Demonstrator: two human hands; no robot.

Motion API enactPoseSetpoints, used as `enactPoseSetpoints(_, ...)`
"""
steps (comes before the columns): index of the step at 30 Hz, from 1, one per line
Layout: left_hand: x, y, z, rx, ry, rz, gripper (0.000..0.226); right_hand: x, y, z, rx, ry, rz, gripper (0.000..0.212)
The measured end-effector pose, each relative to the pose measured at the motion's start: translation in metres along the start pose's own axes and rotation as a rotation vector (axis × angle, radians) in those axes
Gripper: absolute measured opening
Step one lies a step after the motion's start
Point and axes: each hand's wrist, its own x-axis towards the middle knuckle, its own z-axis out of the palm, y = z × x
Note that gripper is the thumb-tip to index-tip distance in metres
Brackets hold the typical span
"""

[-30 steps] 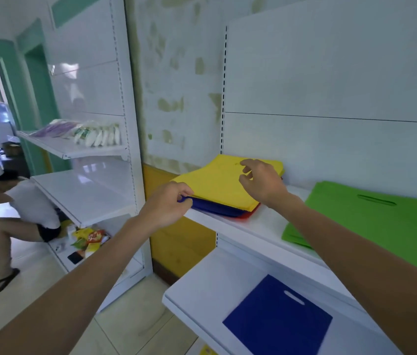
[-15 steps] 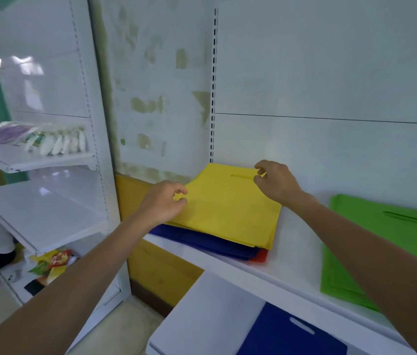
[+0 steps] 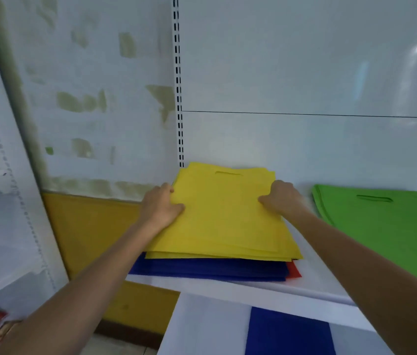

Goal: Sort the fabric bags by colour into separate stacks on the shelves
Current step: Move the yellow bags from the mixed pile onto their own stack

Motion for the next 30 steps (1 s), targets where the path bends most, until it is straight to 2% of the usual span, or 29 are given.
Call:
enactPoseSetpoints(3,-0.001,-0.004,0.007,-0.099,0.098,0.059,0.045,-0.011,-0.009,0.018,0.011,0.173,0.055,0.034)
enactPoseSetpoints(7,-0.003,-0.009,0.008,-0.156,0.094,-0.002,0.045,-0.015,-0.010,0.032,-0.068,0.313,0.043,0.027)
enactPoseSetpoints(13,-0.005,-0.008,0.005,-0.172,0.045,-0.061,0.049,-0.015,-0.010,0.033,-0.009,0.358,0.047,0.009)
enactPoseSetpoints(20,-0.011,-0.008,0.002,-0.190,0.147,0.031,0.018,-0.013,-0.007,0.036,-0.056,0.507,-0.009,0.017)
enactPoseSetpoints(22,-0.013,-0.008,0.001,-0.175,0.166,0.045,0.010,-0.013,-0.007,0.036,-0.010,0.478,0.012,0.014)
enactPoseSetpoints(24,-0.014,-0.007,-0.001,-0.137,0.170,0.042,0.016,-0.012,-0.006,0.037,-0.001,0.451,0.020,0.013)
enactPoseSetpoints(28,-0.016,-0.001,-0.001,0.157,0.234,0.181,0.025,-0.012,-0.010,0.035,-0.015,0.456,-0.016,0.010)
enactPoseSetpoints(30,-0.016,-0.001,-0.004,0.228,0.223,0.242,0.026,-0.015,-0.012,0.032,0.052,0.494,-0.046,0.012)
